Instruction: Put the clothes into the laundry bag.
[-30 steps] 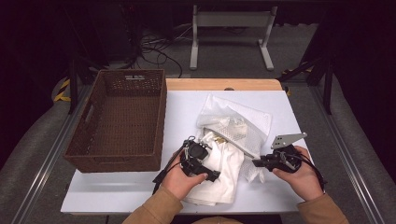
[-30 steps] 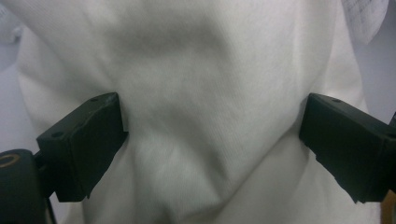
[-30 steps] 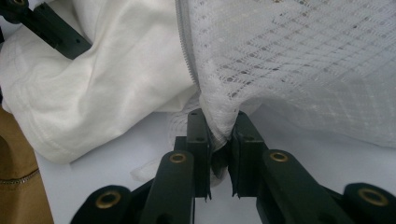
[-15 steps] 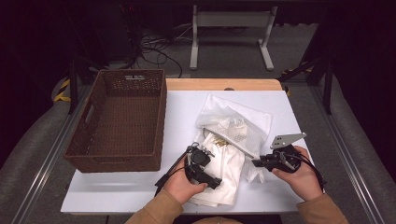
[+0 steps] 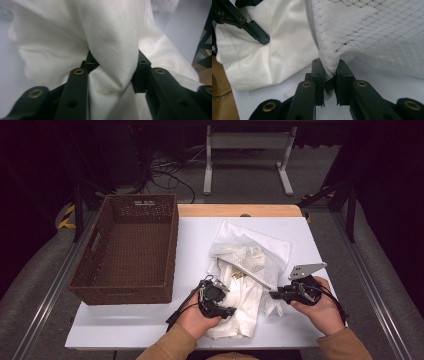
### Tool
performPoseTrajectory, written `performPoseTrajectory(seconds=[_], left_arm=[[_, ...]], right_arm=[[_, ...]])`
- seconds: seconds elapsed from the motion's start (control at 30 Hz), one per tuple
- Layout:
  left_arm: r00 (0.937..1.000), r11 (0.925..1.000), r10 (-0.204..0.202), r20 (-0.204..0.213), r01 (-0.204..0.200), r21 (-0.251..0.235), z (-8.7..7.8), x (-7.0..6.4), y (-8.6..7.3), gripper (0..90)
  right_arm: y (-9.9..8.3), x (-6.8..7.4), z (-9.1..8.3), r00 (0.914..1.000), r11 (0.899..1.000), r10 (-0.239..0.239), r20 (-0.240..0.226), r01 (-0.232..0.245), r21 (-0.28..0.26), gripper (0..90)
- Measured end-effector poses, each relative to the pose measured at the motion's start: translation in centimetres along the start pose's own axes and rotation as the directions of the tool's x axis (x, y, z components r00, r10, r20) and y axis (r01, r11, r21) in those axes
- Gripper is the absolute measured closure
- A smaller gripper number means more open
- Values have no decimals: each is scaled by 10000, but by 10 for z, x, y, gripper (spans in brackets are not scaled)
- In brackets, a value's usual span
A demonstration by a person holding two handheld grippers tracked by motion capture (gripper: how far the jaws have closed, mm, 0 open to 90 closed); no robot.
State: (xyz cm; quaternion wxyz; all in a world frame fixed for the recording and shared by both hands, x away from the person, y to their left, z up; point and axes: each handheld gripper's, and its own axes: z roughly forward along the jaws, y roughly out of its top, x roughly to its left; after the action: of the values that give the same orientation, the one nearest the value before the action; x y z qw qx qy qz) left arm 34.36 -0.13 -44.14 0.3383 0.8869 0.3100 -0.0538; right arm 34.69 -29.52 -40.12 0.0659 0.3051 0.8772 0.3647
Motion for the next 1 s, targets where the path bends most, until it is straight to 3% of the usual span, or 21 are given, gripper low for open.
performPoseTrajectory(seconds=[0.17, 0.37, 0.57, 1.0], left_arm=[[9991, 9994, 319, -281, -316, 120, -1, -6, 4, 730], [9972, 9970, 543, -514, -570, -520, -4, -15, 18, 747], [9941, 9930, 828, -706, -882, -779, -4, -20, 38, 748], [9911, 9882, 779, -1080, -910, -1229, 9, -18, 70, 748]], right_arm=[[0, 0, 1, 10000, 10000, -35, -2, 35, -2, 798], [1, 1, -1, 9999, 10000, -98, 21, 98, -16, 804], [1, 2, -2, 9999, 9999, -157, 57, 157, -27, 814], [1, 6, -10, 9984, 9985, -518, 227, 514, 183, 835]])
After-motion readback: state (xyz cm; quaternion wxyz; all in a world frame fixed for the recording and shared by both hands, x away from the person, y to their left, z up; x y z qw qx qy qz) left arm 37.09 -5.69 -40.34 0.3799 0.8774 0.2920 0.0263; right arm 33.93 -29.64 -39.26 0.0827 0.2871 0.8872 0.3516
